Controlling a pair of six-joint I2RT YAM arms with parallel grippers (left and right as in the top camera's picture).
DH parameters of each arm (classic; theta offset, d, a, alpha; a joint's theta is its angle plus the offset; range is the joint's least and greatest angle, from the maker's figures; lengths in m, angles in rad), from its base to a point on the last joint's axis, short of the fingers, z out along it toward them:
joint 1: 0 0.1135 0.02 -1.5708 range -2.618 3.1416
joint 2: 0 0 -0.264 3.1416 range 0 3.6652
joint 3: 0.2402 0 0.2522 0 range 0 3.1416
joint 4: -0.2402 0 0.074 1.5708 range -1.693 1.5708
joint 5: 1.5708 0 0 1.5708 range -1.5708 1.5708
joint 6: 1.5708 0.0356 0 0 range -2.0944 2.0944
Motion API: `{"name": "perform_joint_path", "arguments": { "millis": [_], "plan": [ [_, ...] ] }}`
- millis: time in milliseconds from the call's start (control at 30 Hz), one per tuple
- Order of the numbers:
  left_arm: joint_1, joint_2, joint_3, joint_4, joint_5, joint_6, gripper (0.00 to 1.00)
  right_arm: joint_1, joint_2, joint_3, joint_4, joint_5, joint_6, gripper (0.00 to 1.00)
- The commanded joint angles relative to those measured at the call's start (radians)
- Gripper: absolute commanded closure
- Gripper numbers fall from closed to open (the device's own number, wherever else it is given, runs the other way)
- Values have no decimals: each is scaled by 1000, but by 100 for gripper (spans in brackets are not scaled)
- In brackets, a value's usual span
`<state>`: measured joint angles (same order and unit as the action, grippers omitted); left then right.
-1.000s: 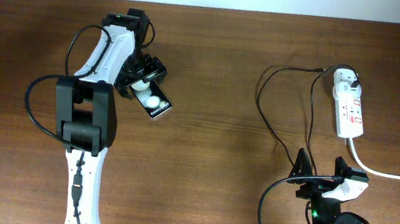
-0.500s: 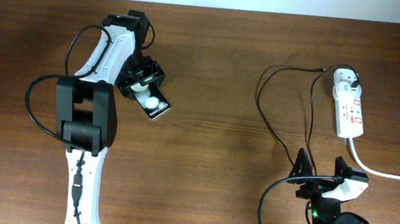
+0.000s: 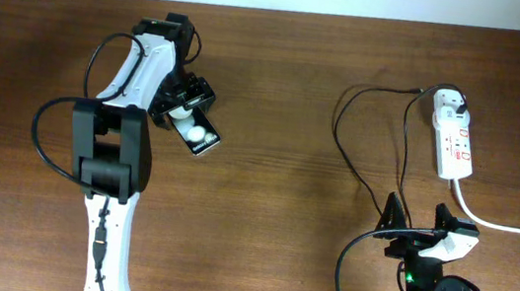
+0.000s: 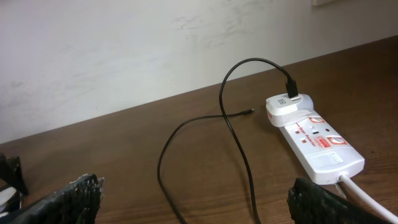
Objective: Plug charger to phone and switch on socket
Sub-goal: 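Lift the phone with the left gripper and tilt it upright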
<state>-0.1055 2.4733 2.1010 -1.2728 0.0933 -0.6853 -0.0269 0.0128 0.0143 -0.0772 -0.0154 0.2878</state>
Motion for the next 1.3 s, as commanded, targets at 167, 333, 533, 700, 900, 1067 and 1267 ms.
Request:
{"name": "perform_joint_path", "arguments": {
  "millis": [167, 333, 533, 700, 900, 1067, 1267],
  "plan": [
    [0, 35, -120, 68, -8, 0, 16, 5, -7, -9, -1, 12, 0, 1],
    [-4, 34, -114, 39, -8, 5, 35, 5, -7, -9, -1, 12, 0, 1],
    [-4, 34, 70, -121, -10, 29, 41, 5, -7, -9, -1, 13, 0, 1],
    [-4, 34, 289, -288, -11, 32, 42, 5, -7, -9, -1, 12, 0, 1],
    [-5, 28, 475, -416, 6, 89, 46, 5, -7, -9, -1, 12, 0, 1],
    [-4, -53, 480, -416, 20, 118, 44, 5, -7, -9, -1, 12, 0, 1],
    [-4, -217, 480, -416, 140, 225, 45, 5, -7, -9, -1, 12, 0, 1]
  ]
}}
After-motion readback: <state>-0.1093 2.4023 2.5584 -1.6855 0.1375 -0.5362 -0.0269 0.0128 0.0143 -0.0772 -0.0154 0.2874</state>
